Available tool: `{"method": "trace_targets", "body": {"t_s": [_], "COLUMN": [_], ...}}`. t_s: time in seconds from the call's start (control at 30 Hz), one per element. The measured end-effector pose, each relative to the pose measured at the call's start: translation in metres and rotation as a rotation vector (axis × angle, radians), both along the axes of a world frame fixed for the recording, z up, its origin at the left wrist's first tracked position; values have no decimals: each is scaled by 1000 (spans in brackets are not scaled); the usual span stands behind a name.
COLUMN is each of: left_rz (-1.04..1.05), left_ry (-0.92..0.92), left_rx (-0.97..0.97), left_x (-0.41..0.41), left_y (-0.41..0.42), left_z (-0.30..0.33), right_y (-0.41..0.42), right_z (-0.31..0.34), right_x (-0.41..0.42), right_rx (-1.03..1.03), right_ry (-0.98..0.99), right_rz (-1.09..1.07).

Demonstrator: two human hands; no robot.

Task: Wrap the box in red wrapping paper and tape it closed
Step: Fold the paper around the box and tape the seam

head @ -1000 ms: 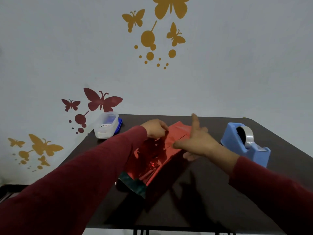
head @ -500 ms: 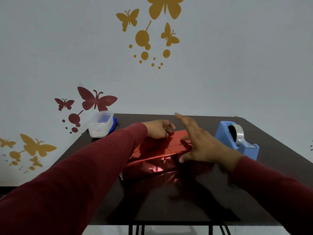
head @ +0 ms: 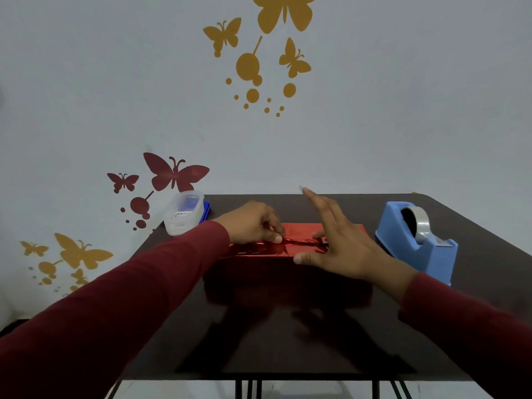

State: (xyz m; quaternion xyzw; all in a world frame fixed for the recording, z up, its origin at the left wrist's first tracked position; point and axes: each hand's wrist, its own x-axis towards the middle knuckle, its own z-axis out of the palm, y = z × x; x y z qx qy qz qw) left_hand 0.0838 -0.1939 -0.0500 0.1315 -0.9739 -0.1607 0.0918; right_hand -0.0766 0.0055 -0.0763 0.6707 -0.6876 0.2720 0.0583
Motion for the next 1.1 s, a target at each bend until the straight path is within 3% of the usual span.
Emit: {"method": "trace_targets", "body": {"t_s": [0.33, 0.53, 0.63, 0.73, 0.87, 1.1], "left_rz": [-12, -92, -33, 93, 93, 422], "left_ry": [89, 109, 129, 166, 236, 379], "left_rx": [-345, -399, -373, -432, -549, -314], "left_x": [14, 21, 25, 29, 31, 33], "left_y": [26, 34, 36, 40, 45, 60], "left_z": [-3, -7, -11, -16, -27, -50], "right_y": [-6, -12, -12, -11, -8, -7], "right_z": [-1, -18, -23, -28, -32, -36], "right_x": [-9, -12, -12, -12, -13, -17], "right_rx": [-65, -232, -305, -350, -369, -411], "right_ry": [-7, -34, -45, -20, 4, 1], "right_rz": [-18, -40, -25, -19, -16, 3]}}
